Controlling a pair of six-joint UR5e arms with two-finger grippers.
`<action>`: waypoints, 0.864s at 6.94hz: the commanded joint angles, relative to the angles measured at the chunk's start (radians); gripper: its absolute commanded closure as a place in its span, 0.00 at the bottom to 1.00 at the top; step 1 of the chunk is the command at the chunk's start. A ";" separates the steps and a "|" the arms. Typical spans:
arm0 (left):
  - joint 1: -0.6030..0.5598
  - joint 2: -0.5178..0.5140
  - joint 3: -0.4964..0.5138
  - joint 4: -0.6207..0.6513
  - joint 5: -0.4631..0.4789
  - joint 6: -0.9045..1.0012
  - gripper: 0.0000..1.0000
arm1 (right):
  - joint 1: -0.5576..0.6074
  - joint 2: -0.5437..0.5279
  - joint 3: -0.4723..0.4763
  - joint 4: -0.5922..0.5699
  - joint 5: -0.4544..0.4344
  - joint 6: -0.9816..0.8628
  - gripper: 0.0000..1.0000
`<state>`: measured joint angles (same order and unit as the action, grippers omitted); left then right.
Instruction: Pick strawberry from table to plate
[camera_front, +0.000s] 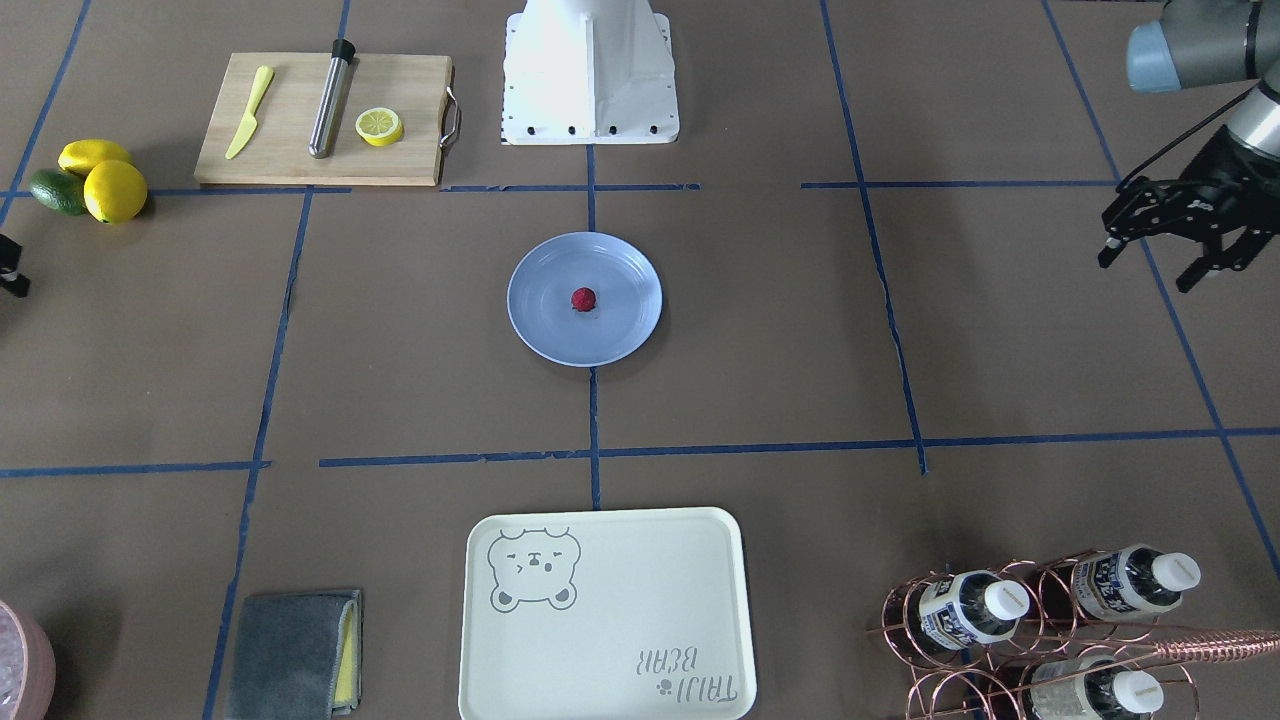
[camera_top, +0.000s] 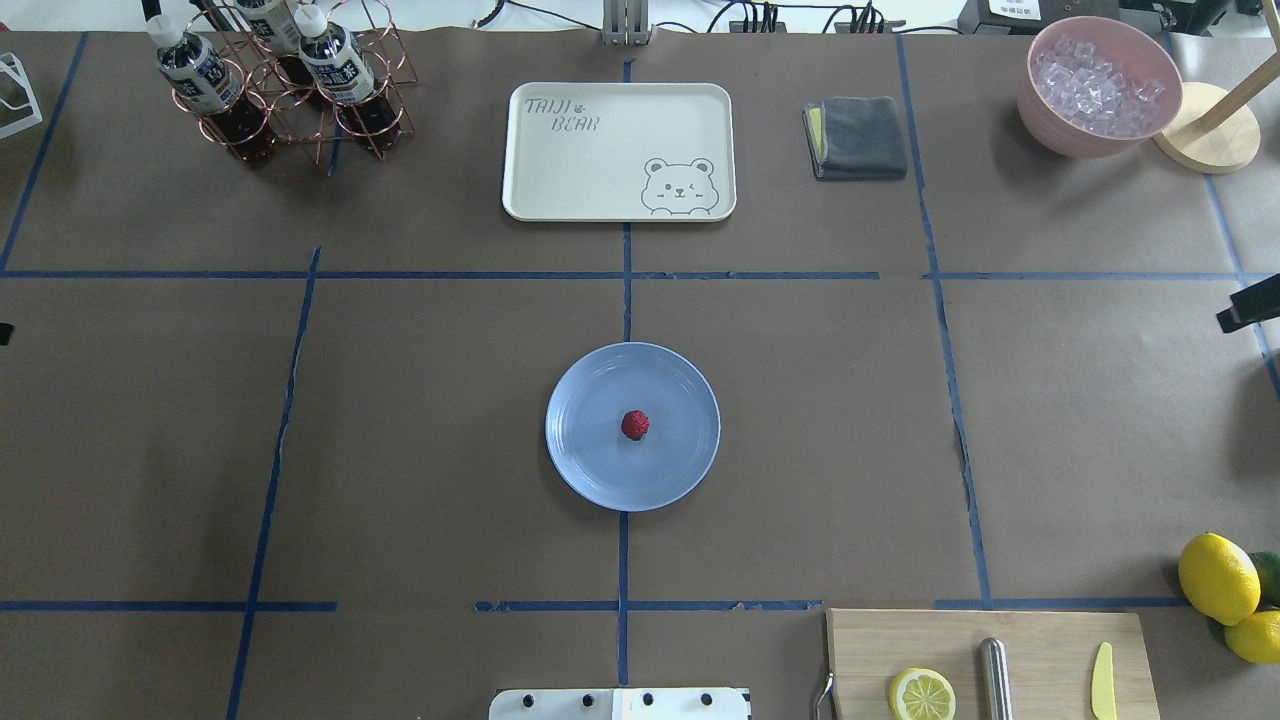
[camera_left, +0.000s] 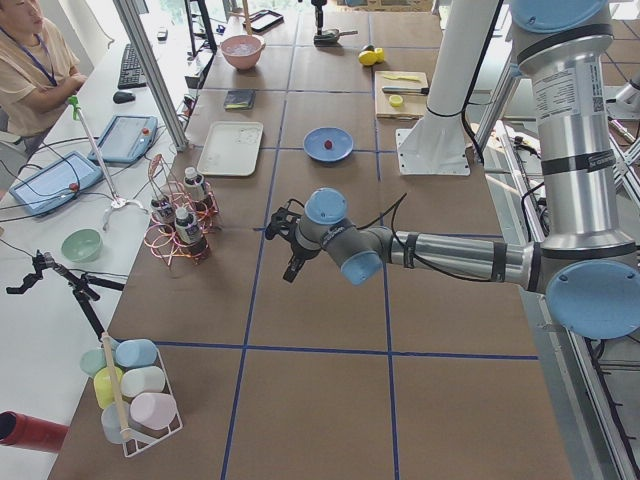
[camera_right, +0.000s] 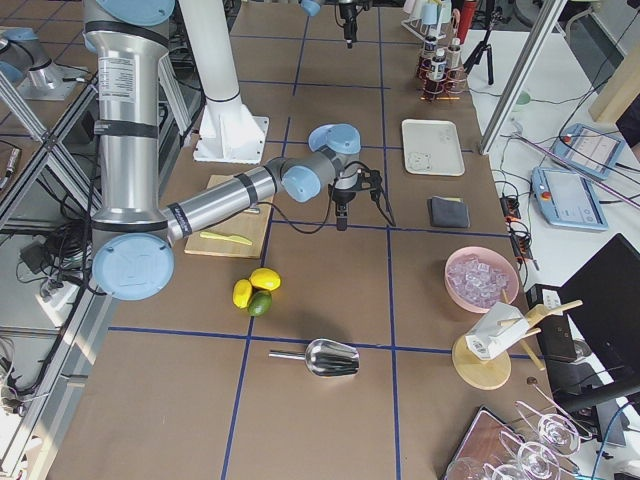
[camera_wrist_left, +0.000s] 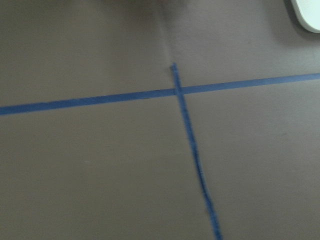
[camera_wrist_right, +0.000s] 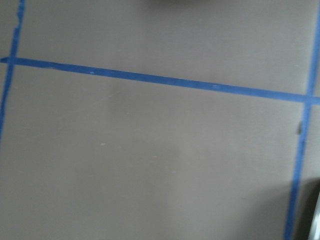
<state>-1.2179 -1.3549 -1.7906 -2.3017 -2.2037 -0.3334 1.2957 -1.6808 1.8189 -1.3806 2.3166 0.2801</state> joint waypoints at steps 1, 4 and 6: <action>-0.248 -0.036 0.036 0.312 -0.081 0.387 0.00 | 0.179 -0.002 -0.166 -0.005 0.043 -0.299 0.00; -0.310 -0.052 0.024 0.614 -0.181 0.410 0.00 | 0.266 0.070 -0.234 -0.180 0.115 -0.444 0.00; -0.311 -0.053 0.025 0.706 -0.186 0.419 0.00 | 0.252 0.089 -0.233 -0.192 0.115 -0.449 0.00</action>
<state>-1.5256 -1.4145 -1.7662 -1.6391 -2.3813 0.0778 1.5536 -1.6035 1.5855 -1.5564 2.4271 -0.1612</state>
